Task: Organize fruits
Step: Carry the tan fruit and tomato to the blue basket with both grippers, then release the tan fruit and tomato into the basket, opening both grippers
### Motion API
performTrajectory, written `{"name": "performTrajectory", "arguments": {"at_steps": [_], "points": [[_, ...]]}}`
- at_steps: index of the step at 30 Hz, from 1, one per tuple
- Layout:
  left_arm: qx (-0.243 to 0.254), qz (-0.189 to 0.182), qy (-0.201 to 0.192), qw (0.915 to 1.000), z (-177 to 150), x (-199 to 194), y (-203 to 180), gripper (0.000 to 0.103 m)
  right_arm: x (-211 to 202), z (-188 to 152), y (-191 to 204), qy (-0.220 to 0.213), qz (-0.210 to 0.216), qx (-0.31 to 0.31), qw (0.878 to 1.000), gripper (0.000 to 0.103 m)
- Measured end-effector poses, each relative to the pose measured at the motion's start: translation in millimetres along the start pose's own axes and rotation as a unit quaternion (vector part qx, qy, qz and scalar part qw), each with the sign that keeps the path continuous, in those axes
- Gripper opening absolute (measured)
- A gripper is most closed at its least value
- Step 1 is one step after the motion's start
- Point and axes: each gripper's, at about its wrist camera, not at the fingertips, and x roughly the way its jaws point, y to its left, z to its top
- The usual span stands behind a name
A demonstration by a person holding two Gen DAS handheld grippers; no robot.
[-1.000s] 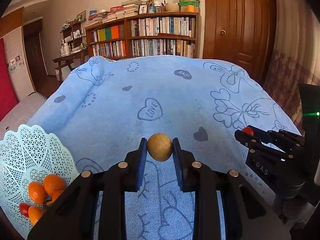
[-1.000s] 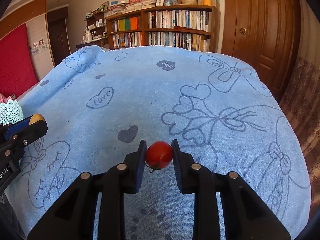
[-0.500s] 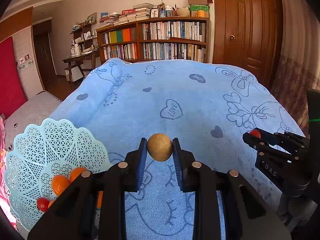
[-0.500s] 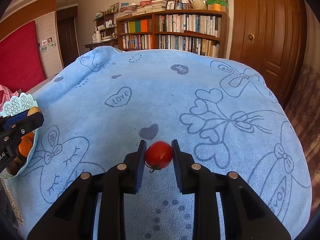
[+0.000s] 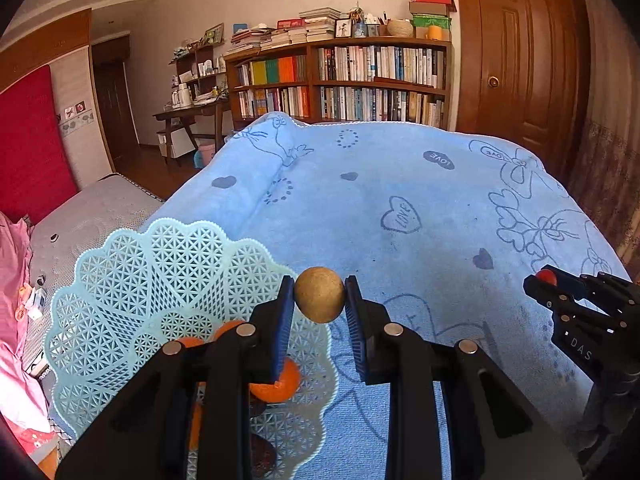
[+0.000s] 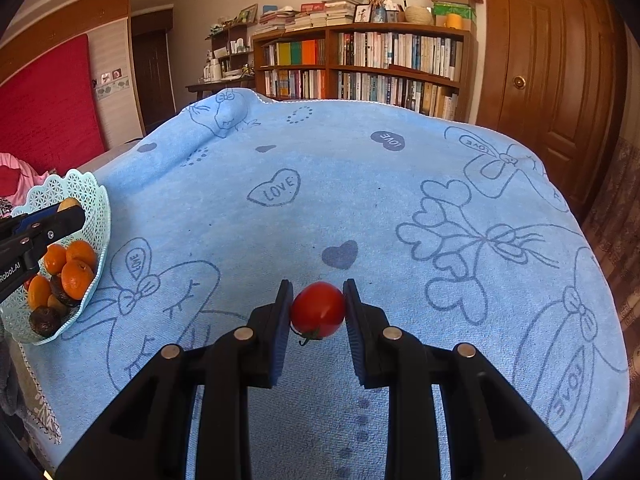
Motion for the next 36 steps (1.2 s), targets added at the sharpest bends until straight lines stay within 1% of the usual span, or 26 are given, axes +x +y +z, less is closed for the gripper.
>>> {"name": "performTrajectory", "arguments": {"at_steps": [4, 7, 8, 9, 10, 11, 16, 18, 20, 23, 27, 29, 31, 34, 35, 36], "points": [[-0.009, 0.013, 0.001, 0.9999, 0, -2, 19, 0.026, 0, 1, 10, 0.006, 0.019, -0.001, 1.0, 0.026], [-0.018, 0.032, 0.0, 0.9993, 0, -4, 37, 0.03, 1, 3, 17, 0.01, 0.044, 0.005, 0.999, 0.026], [-0.024, 0.038, 0.0, 0.999, 0, -6, 44, 0.043, 2, 5, 20, 0.013, 0.056, 0.008, 0.998, 0.026], [-0.032, 0.043, -0.002, 0.9986, 0, -8, 51, 0.063, 3, 7, 23, 0.017, 0.07, 0.012, 0.997, 0.026], [-0.042, 0.048, -0.007, 0.998, 0, -11, 59, 0.07, 4, 8, 26, 0.02, 0.084, 0.016, 0.996, 0.026], [-0.051, 0.053, -0.014, 0.9972, 1, -14, 66, 0.072, 5, 11, 30, 0.024, 0.1, 0.02, 0.994, 0.026], [-0.066, 0.068, -0.027, 0.9952, 3, -28, 94, 0.074, 9, 22, 63, 0.038, 0.168, 0.017, 0.985, 0.026], [-0.069, 0.074, -0.034, 0.9943, 2, -36, 104, 0.082, 10, 26, 79, 0.044, 0.193, 0.012, 0.98, 0.026], [-0.07, 0.08, -0.042, 0.9934, 0, -43, 112, 0.085, 13, 30, 97, 0.052, 0.222, 0.007, 0.974, 0.026], [-0.076, 0.086, -0.05, 0.9921, -4, -54, 124, 0.093, 18, 34, 125, 0.07, 0.263, 0.0, 0.962, 0.026], [-0.088, 0.09, -0.057, 0.9904, -11, -65, 139, 0.094, 20, 35, 162, 0.09, 0.305, -0.016, 0.948, 0.026], [-0.096, 0.092, -0.061, 0.9892, -14, -70, 145, 0.097, 19, 33, 179, 0.095, 0.312, -0.028, 0.945, 0.027], [-0.099, 0.098, -0.064, 0.9881, -18, -74, 151, 0.098, 20, 32, 189, 0.097, 0.311, -0.035, 0.945, 0.028], [-0.094, 0.11, -0.066, 0.9872, -23, -79, 155, 0.1, 18, 28, 195, 0.092, 0.291, -0.051, 0.951, 0.032], [-0.094, 0.116, -0.066, 0.9866, -25, -81, 155, 0.1, 17, 27, 194, 0.088, 0.282, -0.053, 0.954, 0.035], [-0.094, 0.122, -0.067, 0.9859, -27, -82, 157, 0.1, 15, 26, 190, 0.082, 0.273, -0.054, 0.957, 0.053]]}}
